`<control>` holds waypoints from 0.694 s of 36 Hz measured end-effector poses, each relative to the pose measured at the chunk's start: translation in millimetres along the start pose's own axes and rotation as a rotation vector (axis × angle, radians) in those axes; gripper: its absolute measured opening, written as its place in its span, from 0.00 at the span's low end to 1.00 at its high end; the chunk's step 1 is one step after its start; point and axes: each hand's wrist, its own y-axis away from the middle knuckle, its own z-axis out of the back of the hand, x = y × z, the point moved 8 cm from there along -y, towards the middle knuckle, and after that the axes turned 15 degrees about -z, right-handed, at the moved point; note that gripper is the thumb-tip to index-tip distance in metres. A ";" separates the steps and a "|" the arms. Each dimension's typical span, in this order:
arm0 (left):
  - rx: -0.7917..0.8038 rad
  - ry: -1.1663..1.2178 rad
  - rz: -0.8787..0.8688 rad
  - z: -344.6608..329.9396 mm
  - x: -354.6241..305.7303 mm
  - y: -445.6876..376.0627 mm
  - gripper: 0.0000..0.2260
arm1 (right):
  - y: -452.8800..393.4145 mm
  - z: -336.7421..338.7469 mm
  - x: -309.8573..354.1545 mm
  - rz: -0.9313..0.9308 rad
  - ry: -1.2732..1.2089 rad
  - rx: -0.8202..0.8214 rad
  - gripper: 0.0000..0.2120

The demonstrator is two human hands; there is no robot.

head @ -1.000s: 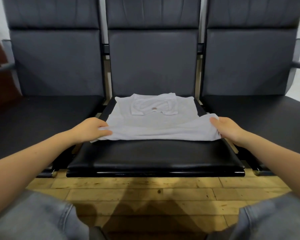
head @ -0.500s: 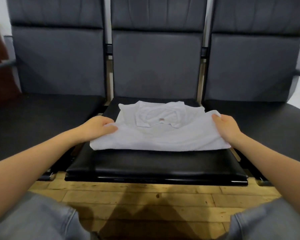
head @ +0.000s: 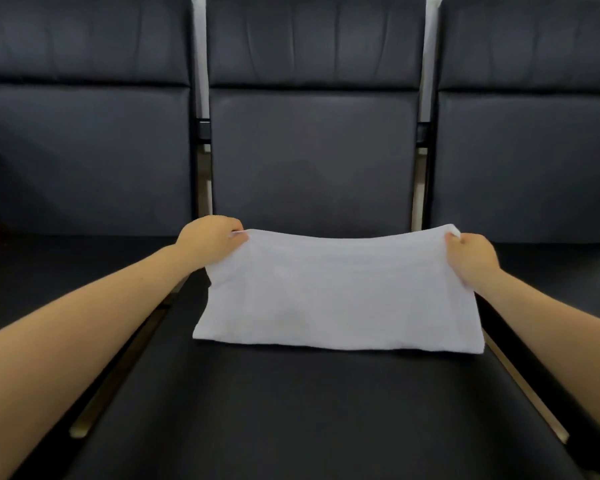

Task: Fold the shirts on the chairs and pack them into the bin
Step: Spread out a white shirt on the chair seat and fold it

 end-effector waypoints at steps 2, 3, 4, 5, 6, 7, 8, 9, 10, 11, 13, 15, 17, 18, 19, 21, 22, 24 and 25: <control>0.022 -0.076 -0.009 -13.4 6.3 -20.6 0.13 | -18.2 -11.9 2.0 -0.011 0.031 -0.004 0.22; 0.024 -0.110 0.006 -19.5 9.5 -28.9 0.13 | -26.8 -18.8 1.5 -0.021 0.050 -0.001 0.22; 0.014 -0.144 0.022 -25.8 12.9 -36.5 0.12 | -34.5 -26.3 0.6 -0.030 0.065 0.003 0.22; -0.002 -0.179 0.039 -32.9 15.4 -42.2 0.12 | -40.0 -33.9 -1.2 -0.034 0.078 0.008 0.22; -0.020 -0.208 0.060 -39.6 17.6 -44.8 0.12 | -42.9 -41.4 -3.4 -0.041 0.087 0.020 0.21; -0.029 -0.226 0.094 -48.6 19.2 -45.1 0.13 | -44.4 -49.7 -8.0 -0.051 0.097 0.043 0.21; -0.047 -0.218 0.144 -56.0 21.0 -43.6 0.15 | -45.3 -56.8 -12.1 -0.064 0.104 0.062 0.20; -0.051 -0.185 0.200 -65.2 21.5 -40.8 0.18 | -45.0 -62.7 -18.0 -0.085 0.113 0.075 0.20; -0.057 -0.136 0.246 -74.5 21.0 -38.1 0.19 | -44.9 -66.7 -24.8 -0.112 0.115 0.084 0.20; -0.071 -0.090 0.270 -80.1 17.5 -34.6 0.19 | -44.2 -68.7 -30.2 -0.135 0.107 0.093 0.20; -0.134 -0.014 0.247 -83.2 4.3 -29.1 0.19 | -40.7 -66.6 -37.9 -0.174 0.099 0.093 0.24; -0.170 0.038 0.169 -77.4 -17.1 -25.2 0.18 | -33.8 -58.8 -41.3 -0.197 0.117 0.081 0.29; -0.150 0.077 0.084 -73.0 -43.2 -18.7 0.18 | -22.3 -51.7 -45.4 -0.230 0.144 0.097 0.32; -0.115 0.100 0.042 -75.1 -55.3 -14.2 0.19 | -15.7 -50.0 -48.2 -0.248 0.170 0.117 0.33; -0.055 0.112 0.003 -80.4 -66.3 -9.0 0.20 | -6.8 -48.6 -49.5 -0.252 0.223 0.138 0.34; 0.154 0.107 -0.030 -101.3 -79.9 4.8 0.24 | 10.3 -46.1 -49.6 -0.214 0.360 0.150 0.37; 0.252 0.108 -0.018 -111.5 -82.7 14.0 0.26 | 17.4 -44.8 -48.1 -0.175 0.393 0.131 0.37; 0.318 0.131 0.012 -116.4 -87.2 31.3 0.26 | 35.4 -40.0 -43.1 -0.103 0.411 0.097 0.32; 0.307 0.143 0.019 -113.2 -89.8 37.8 0.26 | 45.6 -37.6 -39.8 -0.079 0.433 0.095 0.29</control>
